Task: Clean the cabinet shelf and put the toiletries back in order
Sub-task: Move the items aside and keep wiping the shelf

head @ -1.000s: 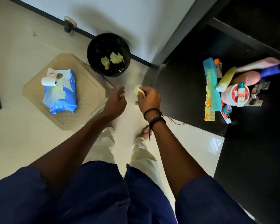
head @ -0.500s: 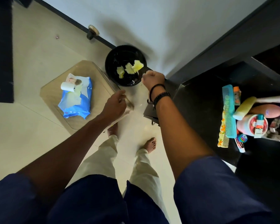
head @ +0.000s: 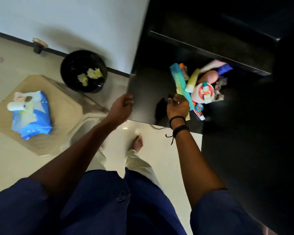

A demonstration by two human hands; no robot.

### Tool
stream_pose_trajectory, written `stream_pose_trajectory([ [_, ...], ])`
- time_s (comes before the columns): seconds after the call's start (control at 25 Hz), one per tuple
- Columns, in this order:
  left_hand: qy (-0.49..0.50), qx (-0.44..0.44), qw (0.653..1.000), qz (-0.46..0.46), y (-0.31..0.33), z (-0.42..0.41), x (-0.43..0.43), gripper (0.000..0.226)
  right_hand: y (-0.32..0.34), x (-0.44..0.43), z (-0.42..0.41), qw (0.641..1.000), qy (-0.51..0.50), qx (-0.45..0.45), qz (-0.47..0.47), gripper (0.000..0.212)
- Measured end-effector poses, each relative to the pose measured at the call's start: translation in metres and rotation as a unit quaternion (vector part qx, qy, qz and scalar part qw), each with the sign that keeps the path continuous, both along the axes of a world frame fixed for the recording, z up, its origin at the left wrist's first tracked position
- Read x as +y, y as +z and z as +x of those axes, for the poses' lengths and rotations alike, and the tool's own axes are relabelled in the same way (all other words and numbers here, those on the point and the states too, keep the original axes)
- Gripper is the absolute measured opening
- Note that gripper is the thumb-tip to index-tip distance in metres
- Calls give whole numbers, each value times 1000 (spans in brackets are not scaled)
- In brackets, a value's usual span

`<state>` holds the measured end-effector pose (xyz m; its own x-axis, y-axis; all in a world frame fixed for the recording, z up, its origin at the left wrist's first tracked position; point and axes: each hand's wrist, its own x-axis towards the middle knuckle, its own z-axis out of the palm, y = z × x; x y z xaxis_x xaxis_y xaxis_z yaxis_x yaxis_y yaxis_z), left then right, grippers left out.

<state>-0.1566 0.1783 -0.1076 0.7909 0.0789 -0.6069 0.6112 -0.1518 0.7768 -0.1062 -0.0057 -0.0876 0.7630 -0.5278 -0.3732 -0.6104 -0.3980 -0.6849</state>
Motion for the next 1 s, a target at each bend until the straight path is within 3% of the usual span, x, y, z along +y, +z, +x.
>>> stream_pose_trajectory([
  [0.12, -28, 9, 999, -20, 2, 7, -33, 46, 0, -51, 0, 991, 58, 38, -115, 40],
  [0.2, -51, 7, 999, -7, 0, 9, -53, 41, -3, -73, 1, 987, 77, 52, -134, 43],
  [0.36, -69, 1, 997, 33, -1, 16, -77, 40, -1, -93, 7, 979, 82, -24, -187, 43],
  [0.44, -77, -6, 996, 44, 0, 20, -85, 39, 2, -101, 16, 964, 102, -40, -244, 53],
  [0.6, -95, -31, 994, 49, 4, 28, -101, 39, 6, -123, 41, 946, 164, 62, -274, 81],
  [0.76, -72, -35, 995, 52, 6, 25, -111, 38, 13, -122, 49, 928, 205, 84, -299, 73],
  [1.0, -76, -50, 992, 84, 10, 21, -118, 38, 43, -121, 68, 946, 142, -67, -282, 61],
])
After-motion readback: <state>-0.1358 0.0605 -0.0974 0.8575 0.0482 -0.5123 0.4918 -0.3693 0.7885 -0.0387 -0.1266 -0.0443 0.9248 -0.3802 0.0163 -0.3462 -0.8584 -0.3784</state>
